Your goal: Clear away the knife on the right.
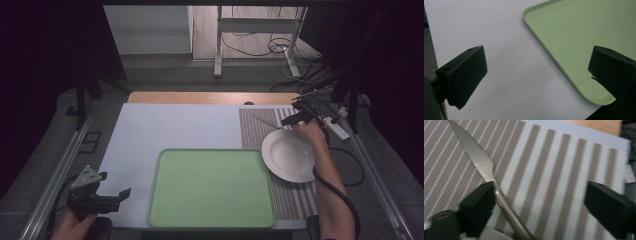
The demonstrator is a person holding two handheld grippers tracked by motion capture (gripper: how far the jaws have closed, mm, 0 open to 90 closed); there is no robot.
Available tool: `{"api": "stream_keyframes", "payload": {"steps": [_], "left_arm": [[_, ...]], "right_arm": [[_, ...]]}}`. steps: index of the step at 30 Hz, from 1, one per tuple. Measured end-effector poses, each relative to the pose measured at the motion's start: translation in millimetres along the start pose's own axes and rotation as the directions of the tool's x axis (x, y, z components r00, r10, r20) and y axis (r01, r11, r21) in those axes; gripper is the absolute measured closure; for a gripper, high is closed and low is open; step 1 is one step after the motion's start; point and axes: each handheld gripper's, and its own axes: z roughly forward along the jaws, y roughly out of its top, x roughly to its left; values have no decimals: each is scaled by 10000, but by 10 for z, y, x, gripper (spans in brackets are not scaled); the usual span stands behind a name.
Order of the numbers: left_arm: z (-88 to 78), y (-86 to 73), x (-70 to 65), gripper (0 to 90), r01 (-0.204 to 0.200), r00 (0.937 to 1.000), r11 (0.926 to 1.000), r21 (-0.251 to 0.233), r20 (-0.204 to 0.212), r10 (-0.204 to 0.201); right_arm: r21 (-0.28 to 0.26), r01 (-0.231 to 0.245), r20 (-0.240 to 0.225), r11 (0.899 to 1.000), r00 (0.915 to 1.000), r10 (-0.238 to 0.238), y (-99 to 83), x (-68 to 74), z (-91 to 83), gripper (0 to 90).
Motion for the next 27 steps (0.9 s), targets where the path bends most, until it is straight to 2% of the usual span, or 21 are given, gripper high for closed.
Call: {"api": "stream_keyframes", "payload": {"steps": [5,8,11,13,14,20,24,25,27], "left_arm": [[-3,-2,6,23,5,10000,10000,-9,18,-5],[-2,-2,2,23,-13,10000,10000,-9,3,13],[-3,-2,-2,23,-39,10000,10000,-3,-24,39],[-3,-3,-1,23,-28,10000,10000,-9,-22,28],[-4,-2,1,23,-26,10000,10000,-6,-21,26],[-2,-2,-5,23,-29,10000,10000,-11,-46,29],[-3,-2,-6,22,-40,10000,10000,-11,-47,40],[-3,-2,-4,23,-44,10000,10000,-4,-51,44],[-4,-2,-3,22,-34,10000,10000,-3,-53,34]], "right_arm": [[435,239,-298,9988,9993,-226,47,128,145,39],[798,436,-185,9959,9989,-422,41,167,226,44],[1014,356,37,9942,9993,-361,19,131,264,97],[1020,116,-298,9947,9995,-86,-11,73,272,126],[979,-29,-454,9952,9989,74,-25,44,265,161],[920,335,-662,9952,9974,-275,-82,-74,164,431],[1020,527,-860,9934,9953,-440,-115,-138,107,664],[981,543,-874,9937,9951,-457,-125,-150,102,749],[970,783,-992,9922,9927,-686,-136,-156,93,792]]}}
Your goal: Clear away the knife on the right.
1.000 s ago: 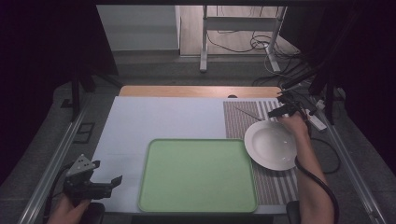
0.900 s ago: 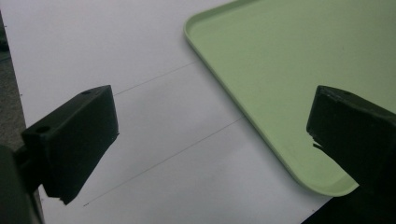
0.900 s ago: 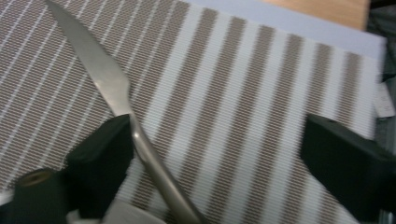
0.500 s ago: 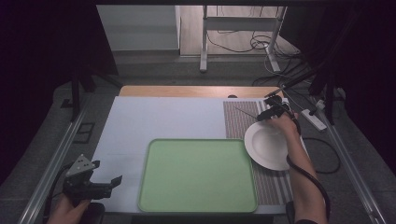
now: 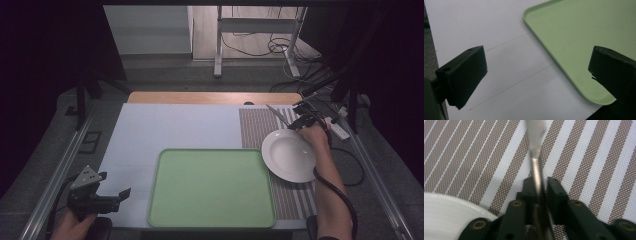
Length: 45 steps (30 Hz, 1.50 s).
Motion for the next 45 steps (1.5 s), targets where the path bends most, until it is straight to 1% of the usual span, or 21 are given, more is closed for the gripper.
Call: {"api": "stream_keyframes", "payload": {"steps": [2,4,6,7,8,10,14,17,20,22,25,28,31,34,41,45], "left_arm": [[0,0,-1,22,-8,10000,10000,1,-2,8],[-1,0,1,22,3,10000,10000,-14,3,-3],[-2,-1,5,22,35,10000,10000,-27,20,-35],[-2,-2,7,22,44,10000,10000,-34,29,-44],[-3,-2,8,22,56,10000,10000,-37,29,-55],[-2,-2,10,22,73,10000,10000,-52,31,-73],[-3,-3,8,22,58,10000,10000,-54,18,-58],[-3,-2,7,21,64,10000,10000,-54,12,-64],[-3,-1,7,21,71,10000,10000,-51,8,-71],[-3,-1,8,21,80,10000,10000,-50,7,-80],[-3,-1,9,21,92,10000,9999,-54,9,-92],[-4,-3,8,21,79,10000,9999,-72,1,-79],[-5,-3,9,21,96,10000,9999,-79,3,-96],[-5,-3,7,20,81,10000,9999,-72,-14,-81],[-4,-2,7,20,89,10000,9999,-58,-24,-89],[-4,-2,3,19,47,10000,10000,-50,-42,-47]], "right_arm": [[101,95,-46,9999,9999,-94,11,6,-2,801],[235,225,51,9995,9997,-226,29,21,-1,802],[247,435,49,9987,9990,-436,33,24,-3,803],[247,467,-4,9986,9989,-467,32,17,-5,803],[264,440,-90,9987,9990,-438,30,5,-9,804],[238,328,-106,9992,9994,-326,21,-28,-30,804],[-24,153,-106,9999,9998,-153,-6,-106,-99,804],[-290,121,-147,9995,9998,-125,-31,-158,-157,804],[-423,-28,-148,9991,9999,22,-51,-205,-206,804],[-487,-214,-348,9986,9992,197,-64,-229,-233,805],[-611,-329,-475,9976,9984,300,-74,-249,-283,805],[-884,-521,-682,9947,9966,462,-79,-256,-346,805],[-1138,-651,-923,9914,9942,547,-78,-236,-413,805],[-1301,-651,-1128,9894,9923,505,-76,-192,-466,805],[-1620,-483,-1415,9856,9896,252,-95,-27,-580,805],[-1689,-389,-1549,9849,9879,125,-118,89,-638,805]]}}
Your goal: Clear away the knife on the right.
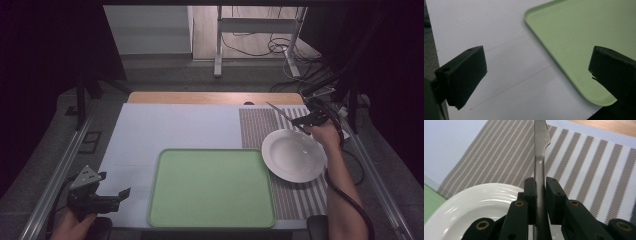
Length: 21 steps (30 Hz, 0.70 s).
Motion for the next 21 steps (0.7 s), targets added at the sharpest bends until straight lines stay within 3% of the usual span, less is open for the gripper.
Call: {"api": "stream_keyframes", "payload": {"steps": [11,21], "left_arm": [[1,1,0,19,8,10000,10000,16,-7,-8],[4,2,-10,19,-45,10000,10000,43,-39,45]], "right_arm": [[-41,525,-488,9986,9974,-527,-127,409,-57,804],[-101,1202,-835,9927,9892,-1206,-298,832,-111,804]]}}
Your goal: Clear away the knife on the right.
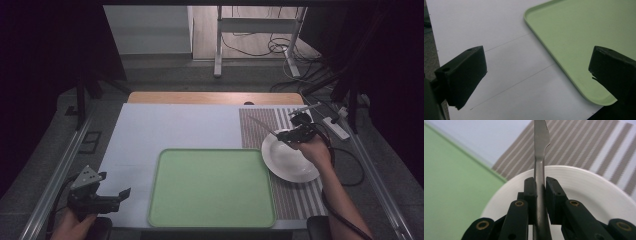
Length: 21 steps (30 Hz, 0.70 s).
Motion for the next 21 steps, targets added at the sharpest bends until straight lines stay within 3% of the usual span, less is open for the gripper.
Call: {"api": "stream_keyframes", "payload": {"steps": [8,21], "left_arm": [[-1,0,-2,19,-20,10000,10000,-1,-6,20],[-6,-3,8,19,39,10000,10000,-45,22,-39]], "right_arm": [[66,556,-383,9984,9977,-553,-108,370,13,804],[419,1358,-970,9898,9866,-1313,-324,879,73,803]]}}
